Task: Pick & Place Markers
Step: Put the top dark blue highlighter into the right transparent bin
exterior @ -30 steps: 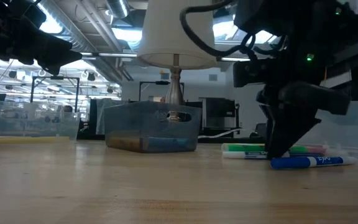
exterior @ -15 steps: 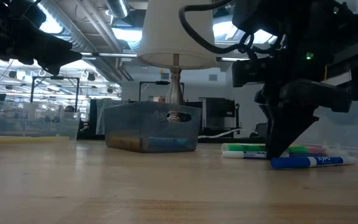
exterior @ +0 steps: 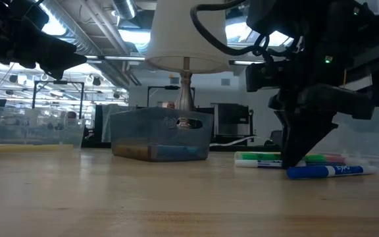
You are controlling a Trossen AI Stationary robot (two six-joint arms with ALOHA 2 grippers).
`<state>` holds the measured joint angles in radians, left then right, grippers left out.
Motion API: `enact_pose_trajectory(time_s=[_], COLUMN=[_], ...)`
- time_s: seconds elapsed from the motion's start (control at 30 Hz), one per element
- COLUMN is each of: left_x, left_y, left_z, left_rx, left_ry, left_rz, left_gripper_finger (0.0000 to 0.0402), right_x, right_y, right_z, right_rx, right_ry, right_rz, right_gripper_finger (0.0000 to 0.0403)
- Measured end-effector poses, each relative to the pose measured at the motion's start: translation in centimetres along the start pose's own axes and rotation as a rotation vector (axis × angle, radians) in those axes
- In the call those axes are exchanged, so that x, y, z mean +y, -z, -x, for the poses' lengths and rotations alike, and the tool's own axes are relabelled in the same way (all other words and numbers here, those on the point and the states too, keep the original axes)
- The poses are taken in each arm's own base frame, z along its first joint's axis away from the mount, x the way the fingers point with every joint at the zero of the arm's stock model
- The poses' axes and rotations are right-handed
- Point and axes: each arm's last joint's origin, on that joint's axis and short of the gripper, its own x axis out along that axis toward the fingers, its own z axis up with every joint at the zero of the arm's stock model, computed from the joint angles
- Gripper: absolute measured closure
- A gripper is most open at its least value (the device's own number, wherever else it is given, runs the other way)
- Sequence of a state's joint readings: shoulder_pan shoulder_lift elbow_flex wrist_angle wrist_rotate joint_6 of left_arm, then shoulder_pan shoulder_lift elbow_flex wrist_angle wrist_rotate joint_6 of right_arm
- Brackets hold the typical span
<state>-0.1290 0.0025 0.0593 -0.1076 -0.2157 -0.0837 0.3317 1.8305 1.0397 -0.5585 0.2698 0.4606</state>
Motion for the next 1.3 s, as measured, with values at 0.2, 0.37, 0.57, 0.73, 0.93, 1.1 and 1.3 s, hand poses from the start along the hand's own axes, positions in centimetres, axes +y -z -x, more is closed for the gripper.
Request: enact_pose_trajectory(time_s=[0.2, 0.37, 0.57, 0.73, 0.93, 1.1, 1.3], left_x=[0.0, 0.0, 0.0, 0.0, 0.0, 0.0, 0.0], left_y=[0.0, 0.0, 0.0, 0.0, 0.0, 0.0, 0.0], left_z=[0.0, 0.0, 0.0, 0.0, 0.0, 0.0, 0.0], left_rx=[0.000, 0.000, 0.000, 0.000, 0.000, 0.000, 0.000], left_ry=[0.000, 0.000, 0.000, 0.000, 0.000, 0.000, 0.000], left_rz=[0.000, 0.000, 0.000, 0.000, 0.000, 0.000, 0.000], left_gripper_finger=[0.0205, 0.0205, 0.0205, 0.0205, 0.0205, 0.0205, 0.0205], right_x=[0.1, 0.2, 0.3, 0.3, 0.3, 0.3, 0.3], right_y=[-0.3, -1.3, -2.4, -3.2, -4.5, -5.6, -6.6], right_z=[0.3, 1.3, 2.6, 3.9, 5.9, 7.9, 9.9], right_rx=[0.003, 0.022, 0.028, 0.035, 0.038, 0.026, 0.020], right_ry=[0.001, 0.005, 0.009, 0.011, 0.014, 0.009, -0.018], right_rz=[0.003, 0.027, 0.046, 0.087, 0.124, 0.142, 0.192], right_gripper_finger=[0.0375, 0.0375, 0.0375, 0.0376, 0.0376, 0.0376, 0.0376])
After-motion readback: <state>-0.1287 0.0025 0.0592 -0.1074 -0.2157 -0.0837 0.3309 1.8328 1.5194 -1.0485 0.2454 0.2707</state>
